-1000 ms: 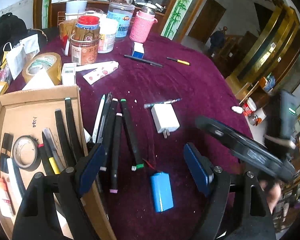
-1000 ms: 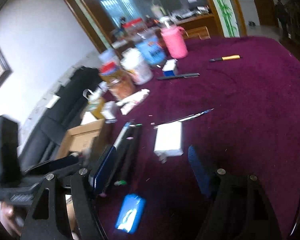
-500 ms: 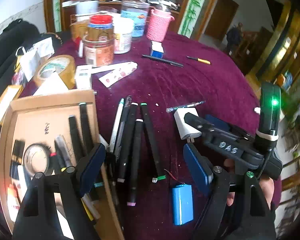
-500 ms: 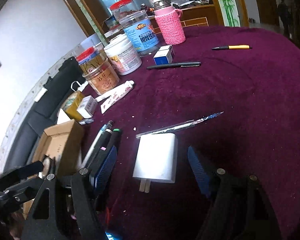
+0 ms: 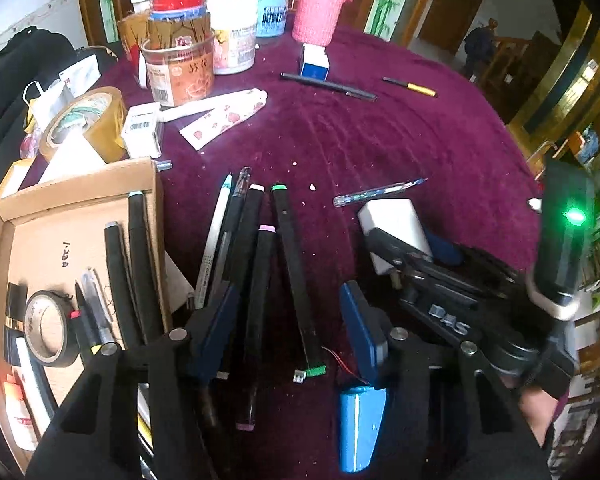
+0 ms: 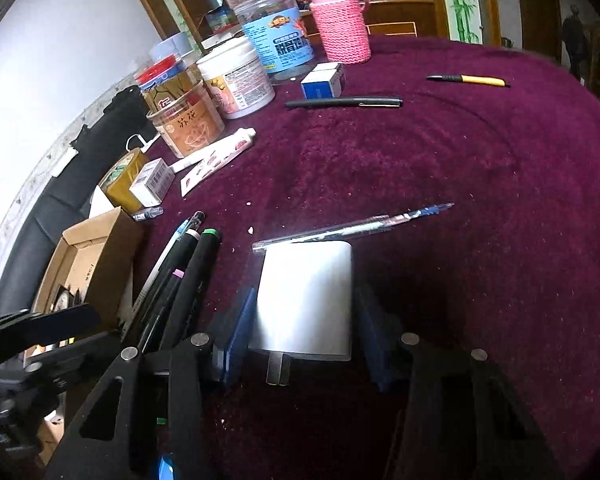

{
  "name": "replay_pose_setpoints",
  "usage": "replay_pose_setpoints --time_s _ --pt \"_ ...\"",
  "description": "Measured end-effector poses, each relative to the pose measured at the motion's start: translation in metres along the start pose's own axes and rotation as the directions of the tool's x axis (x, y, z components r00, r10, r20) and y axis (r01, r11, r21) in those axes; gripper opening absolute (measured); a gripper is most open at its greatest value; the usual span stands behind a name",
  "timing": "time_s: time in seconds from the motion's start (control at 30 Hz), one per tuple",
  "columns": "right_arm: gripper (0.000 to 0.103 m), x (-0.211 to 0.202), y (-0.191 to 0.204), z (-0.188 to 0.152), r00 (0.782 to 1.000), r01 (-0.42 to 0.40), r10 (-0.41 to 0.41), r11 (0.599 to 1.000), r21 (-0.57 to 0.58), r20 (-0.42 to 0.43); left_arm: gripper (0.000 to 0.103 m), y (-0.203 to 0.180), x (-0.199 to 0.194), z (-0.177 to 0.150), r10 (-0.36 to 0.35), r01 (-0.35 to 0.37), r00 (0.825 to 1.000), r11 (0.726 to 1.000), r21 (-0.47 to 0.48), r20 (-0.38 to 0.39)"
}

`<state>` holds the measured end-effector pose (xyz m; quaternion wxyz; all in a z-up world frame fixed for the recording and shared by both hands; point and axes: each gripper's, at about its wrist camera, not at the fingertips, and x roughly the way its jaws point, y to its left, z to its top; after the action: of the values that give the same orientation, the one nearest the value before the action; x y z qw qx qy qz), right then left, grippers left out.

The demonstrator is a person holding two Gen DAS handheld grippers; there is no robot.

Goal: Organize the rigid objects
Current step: 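Grasp the white charger with the right tool while the left tool grasps a green-banded black marker, then carry charger and black marker into the cardboard tray and open both tools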

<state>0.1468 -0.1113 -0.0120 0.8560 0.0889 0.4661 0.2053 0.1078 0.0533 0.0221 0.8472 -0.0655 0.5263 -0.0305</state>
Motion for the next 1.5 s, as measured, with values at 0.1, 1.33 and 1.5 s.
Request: replay_pose_setpoints --time_s 0.1,1.33,1.5 --pt "0.044 -0.006 -0.01 0.0 1.0 -0.006 0.006 0.999 0.042 0.008 0.036 -0.001 0.016 0.004 -0.02 0.02 0.998 1.0 -0.006 -0.064" --pt "0.044 -0.017 0.001 -0.001 0.99 -0.126 0.125 0.992 0.011 0.063 0.012 0.042 -0.04 -0.02 -0.178 0.182 0.983 0.976 -0.121 0.045" --pt "0.045 -0.027 0.013 -0.005 0.983 -0.151 0.153 0.988 -0.033 0.099 0.012 0.09 -0.081 -0.051 -0.182 0.199 0.978 0.962 -0.189 0.104"
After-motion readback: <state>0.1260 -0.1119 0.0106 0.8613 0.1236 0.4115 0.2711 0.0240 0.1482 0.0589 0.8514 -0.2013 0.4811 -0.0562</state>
